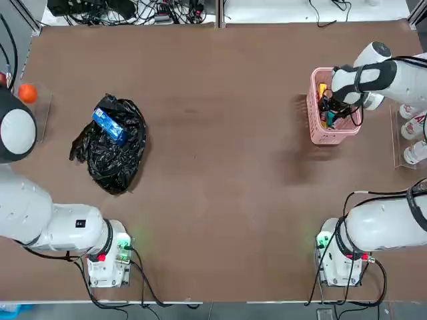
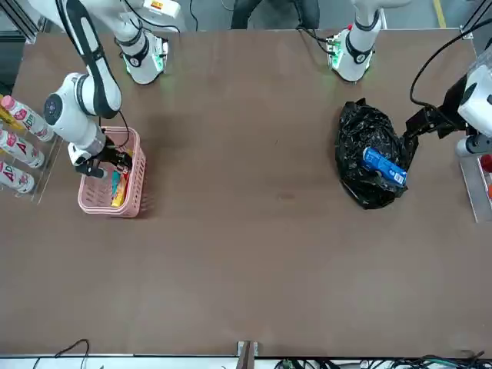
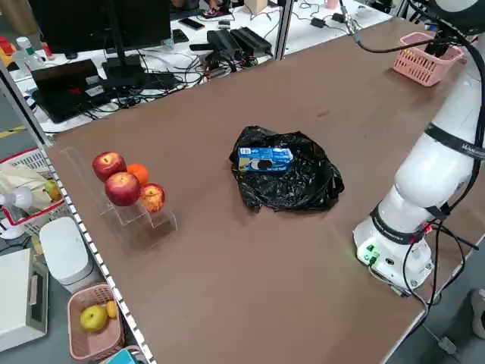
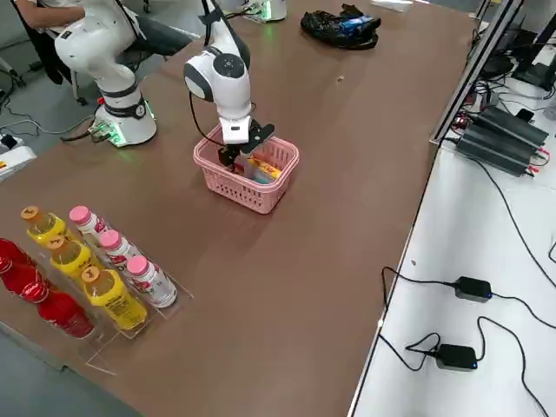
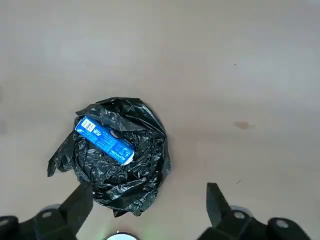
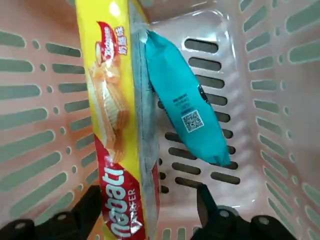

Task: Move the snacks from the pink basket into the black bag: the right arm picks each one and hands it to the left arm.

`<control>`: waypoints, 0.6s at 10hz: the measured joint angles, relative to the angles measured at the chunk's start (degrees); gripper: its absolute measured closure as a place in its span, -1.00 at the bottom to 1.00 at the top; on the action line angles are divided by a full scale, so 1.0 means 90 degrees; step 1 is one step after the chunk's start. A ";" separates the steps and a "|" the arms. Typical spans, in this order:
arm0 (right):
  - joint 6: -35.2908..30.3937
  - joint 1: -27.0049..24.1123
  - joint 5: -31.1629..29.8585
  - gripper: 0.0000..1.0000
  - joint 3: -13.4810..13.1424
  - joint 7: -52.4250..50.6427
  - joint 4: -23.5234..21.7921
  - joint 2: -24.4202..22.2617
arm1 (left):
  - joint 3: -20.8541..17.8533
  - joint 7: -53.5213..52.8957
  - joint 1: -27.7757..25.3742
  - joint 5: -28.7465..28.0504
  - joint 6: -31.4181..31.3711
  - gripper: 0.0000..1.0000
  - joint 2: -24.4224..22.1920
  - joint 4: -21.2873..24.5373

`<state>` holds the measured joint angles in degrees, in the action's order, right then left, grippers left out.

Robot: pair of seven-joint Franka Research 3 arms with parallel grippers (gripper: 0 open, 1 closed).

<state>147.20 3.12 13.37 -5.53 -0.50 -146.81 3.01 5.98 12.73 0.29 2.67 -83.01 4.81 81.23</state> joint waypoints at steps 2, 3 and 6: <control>0.0089 0.0053 0.0024 -0.67 0.0001 0.0000 0.0000 0.0062 | -0.0004 0.0000 -0.0010 0.0000 0.0002 -1.00 -0.0006 -0.0021; 0.0095 0.0066 0.0030 -0.67 0.0001 0.0000 0.0000 0.0069 | -0.0004 0.0000 -0.0010 0.0000 0.0002 -1.00 -0.0008 -0.0023; 0.0097 0.0072 0.0046 -0.57 0.0001 0.0000 0.0000 0.0070 | -0.0003 0.0000 -0.0009 0.0000 0.0006 -1.00 -0.0012 -0.0025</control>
<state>148.08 3.77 13.78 -5.52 -0.50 -146.81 3.64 5.95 12.73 0.21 2.67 -82.96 4.70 81.00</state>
